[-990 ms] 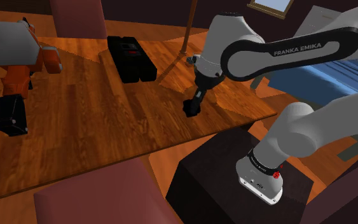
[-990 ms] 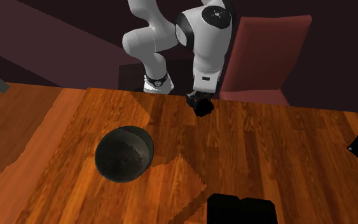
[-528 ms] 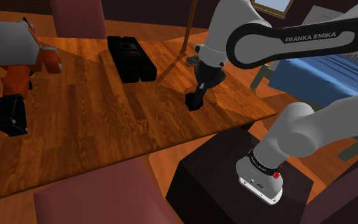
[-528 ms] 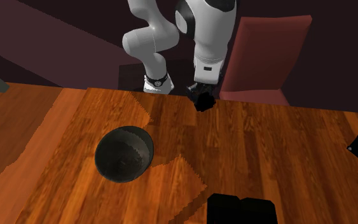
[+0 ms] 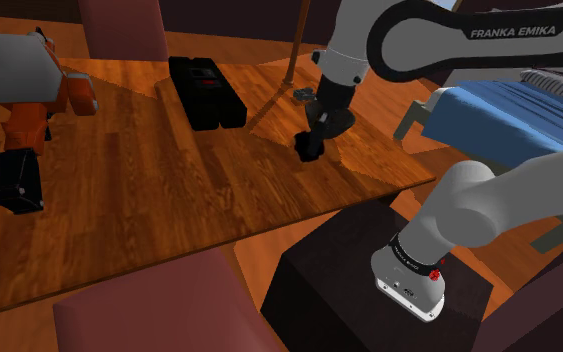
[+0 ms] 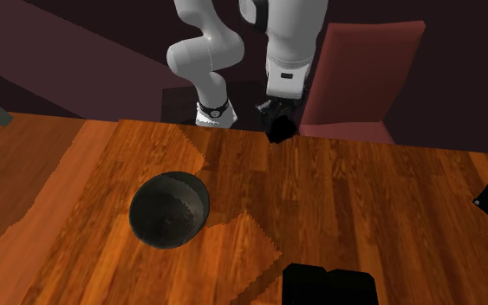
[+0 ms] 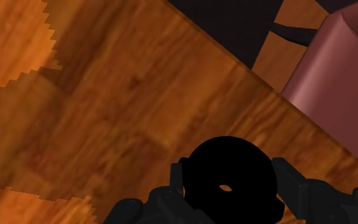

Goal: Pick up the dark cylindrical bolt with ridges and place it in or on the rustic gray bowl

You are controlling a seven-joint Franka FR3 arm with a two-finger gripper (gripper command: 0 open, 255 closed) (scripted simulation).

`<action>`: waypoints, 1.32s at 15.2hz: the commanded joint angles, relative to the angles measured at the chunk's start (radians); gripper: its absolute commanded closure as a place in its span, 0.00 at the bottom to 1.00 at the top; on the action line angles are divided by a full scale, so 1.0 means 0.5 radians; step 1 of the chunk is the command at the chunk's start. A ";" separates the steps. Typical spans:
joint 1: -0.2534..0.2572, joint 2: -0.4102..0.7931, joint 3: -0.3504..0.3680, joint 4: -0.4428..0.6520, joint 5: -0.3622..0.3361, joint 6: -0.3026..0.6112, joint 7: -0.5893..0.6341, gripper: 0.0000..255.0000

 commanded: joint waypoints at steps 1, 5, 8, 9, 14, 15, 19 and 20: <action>-0.003 -0.009 -0.008 0.051 -0.006 -0.061 -0.001 1.00; -0.007 -0.016 -0.020 0.154 -0.016 -0.170 0.002 1.00; -0.052 0.009 -0.099 0.166 -0.068 -0.164 -0.093 1.00; -0.074 0.026 -0.139 0.174 -0.094 -0.158 -0.140 1.00; -0.183 0.142 -0.327 0.244 -0.213 -0.121 -0.372 1.00; -0.202 0.172 -0.364 0.265 -0.234 -0.113 -0.417 1.00; -0.277 0.311 -0.506 0.372 -0.307 -0.082 -0.596 1.00; -0.294 0.351 -0.540 0.404 -0.322 -0.074 -0.640 1.00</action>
